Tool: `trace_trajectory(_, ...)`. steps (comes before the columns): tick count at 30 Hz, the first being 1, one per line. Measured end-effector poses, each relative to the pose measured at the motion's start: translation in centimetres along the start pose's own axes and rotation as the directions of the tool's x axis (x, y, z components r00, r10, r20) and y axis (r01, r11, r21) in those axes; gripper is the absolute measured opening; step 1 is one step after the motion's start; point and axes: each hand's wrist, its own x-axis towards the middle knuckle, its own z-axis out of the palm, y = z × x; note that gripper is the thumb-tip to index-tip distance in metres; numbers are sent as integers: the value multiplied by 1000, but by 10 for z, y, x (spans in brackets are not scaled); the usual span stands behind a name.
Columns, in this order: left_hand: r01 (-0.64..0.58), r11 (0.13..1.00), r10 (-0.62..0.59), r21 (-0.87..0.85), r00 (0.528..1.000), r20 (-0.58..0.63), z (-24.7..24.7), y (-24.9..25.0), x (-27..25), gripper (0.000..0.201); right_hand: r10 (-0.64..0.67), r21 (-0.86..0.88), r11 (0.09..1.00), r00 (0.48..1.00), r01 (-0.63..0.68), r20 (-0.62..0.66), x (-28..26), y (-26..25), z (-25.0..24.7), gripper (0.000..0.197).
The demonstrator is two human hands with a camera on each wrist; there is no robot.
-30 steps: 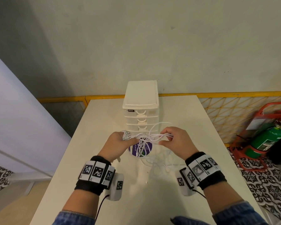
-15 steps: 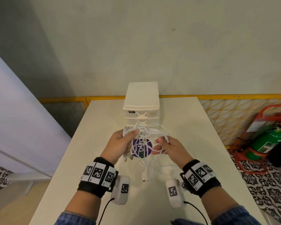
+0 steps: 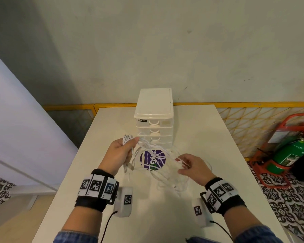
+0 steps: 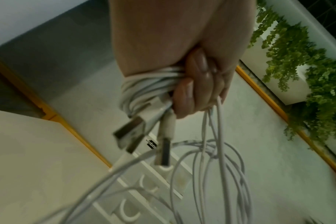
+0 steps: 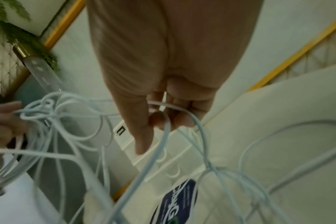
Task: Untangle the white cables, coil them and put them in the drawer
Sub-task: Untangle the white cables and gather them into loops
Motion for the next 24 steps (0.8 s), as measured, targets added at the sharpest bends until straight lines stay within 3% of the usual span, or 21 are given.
trace_trajectory(2,11,1000,-11,-14,999,-45,-8,-2,1,38,-52,-196,980,992,29,-112,4,5,-10,29)
trace_trajectory(5,8,999,-13,-52,994,-109,-18,1,3,38,-62,-362,931,954,-51,-292,8,15,-21,17)
trace_trajectory(9,-39,987,11,-153,983,-182,-29,6,3,36,162,-326,891,891,-317,-425,2,32,-29,12)
trace_trajectory(12,-13,993,1,-116,995,-104,-26,7,1,34,294,-242,890,893,-386,-342,2,34,-28,32)
trace_trajectory(15,7,998,-8,-60,1000,-23,-15,3,1,33,291,-242,914,942,-326,-167,4,18,-22,62)
trace_trajectory(17,6,999,-5,-33,999,32,-5,0,1,33,251,-305,903,947,-303,-200,4,0,-19,74)
trace_trajectory(20,-15,1000,17,-25,996,91,8,-2,-3,30,98,-411,876,928,-251,-359,2,-30,-21,76)
trace_trajectory(22,-23,998,31,-54,988,151,16,-2,-5,29,-116,-427,901,909,-72,-399,0,-47,-20,63)
trace_trajectory(24,-24,998,36,-58,977,209,23,-2,-7,30,-360,-398,897,843,194,-400,1,-61,-15,41)
